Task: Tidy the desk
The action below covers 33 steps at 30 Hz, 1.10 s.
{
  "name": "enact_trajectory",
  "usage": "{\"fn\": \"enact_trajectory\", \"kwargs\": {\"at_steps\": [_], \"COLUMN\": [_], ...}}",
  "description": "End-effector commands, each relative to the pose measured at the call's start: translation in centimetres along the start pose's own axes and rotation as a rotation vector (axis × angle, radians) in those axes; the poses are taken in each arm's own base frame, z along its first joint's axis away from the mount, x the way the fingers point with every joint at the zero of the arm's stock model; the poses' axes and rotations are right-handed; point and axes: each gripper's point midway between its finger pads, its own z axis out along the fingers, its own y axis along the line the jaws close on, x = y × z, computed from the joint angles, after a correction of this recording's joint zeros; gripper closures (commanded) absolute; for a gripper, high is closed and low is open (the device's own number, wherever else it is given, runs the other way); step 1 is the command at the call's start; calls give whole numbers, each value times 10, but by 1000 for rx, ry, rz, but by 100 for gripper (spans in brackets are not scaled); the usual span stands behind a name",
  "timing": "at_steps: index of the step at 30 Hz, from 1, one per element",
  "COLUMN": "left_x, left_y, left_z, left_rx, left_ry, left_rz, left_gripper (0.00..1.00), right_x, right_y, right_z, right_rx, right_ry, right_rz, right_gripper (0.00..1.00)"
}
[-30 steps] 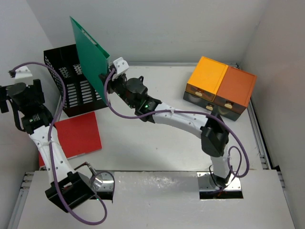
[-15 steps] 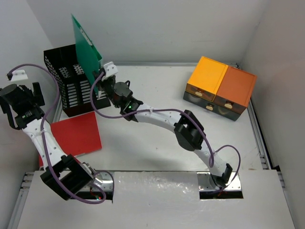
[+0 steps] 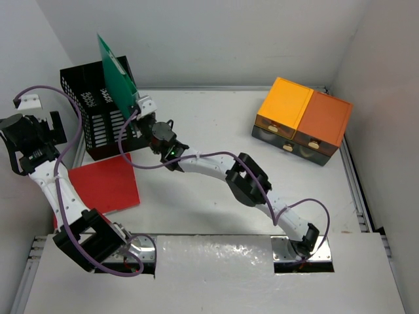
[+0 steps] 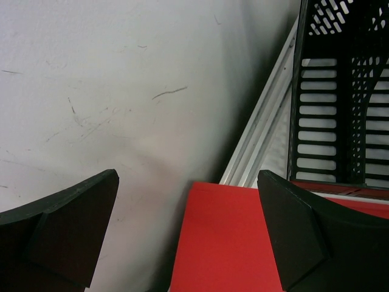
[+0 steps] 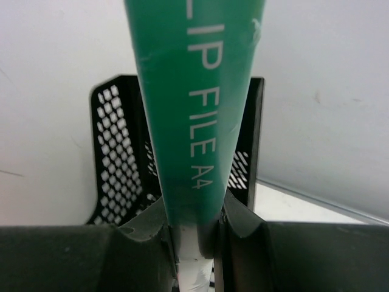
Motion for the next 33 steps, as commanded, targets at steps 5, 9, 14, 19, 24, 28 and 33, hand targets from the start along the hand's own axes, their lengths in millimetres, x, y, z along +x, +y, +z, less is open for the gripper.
{"fn": "enact_trajectory", "kwargs": {"at_steps": [5, 9, 14, 19, 24, 28, 33], "left_x": [-19, -19, -18, -17, -21, -22, -21], "left_y": [0, 0, -4, -8, -8, -9, -10], "left_z": [3, 4, 3, 0, -2, -3, -3], "left_rx": [13, 21, 42, 62, 64, 69, 74], "left_ry": [-71, -69, -66, -61, -73, -73, -72], "left_rz": [1, 9, 10, 10, 7, 6, 4], "left_gripper": [3, 3, 3, 3, 3, 3, 3], "right_x": [-97, -135, -169, -179, -182, -169, -147], "right_y": [17, 40, 39, 44, 39, 41, 54], "right_z": [-23, -40, -66, -72, -78, -66, -47], "right_rx": [0, -62, -43, -12, 80, 111, 68], "right_ry": [-248, -315, -398, -437, -467, -417, -369], "right_rz": [0, -10, 25, -25, -71, -106, -120], "right_gripper": [100, 100, 100, 100, 100, 100, 100]}}
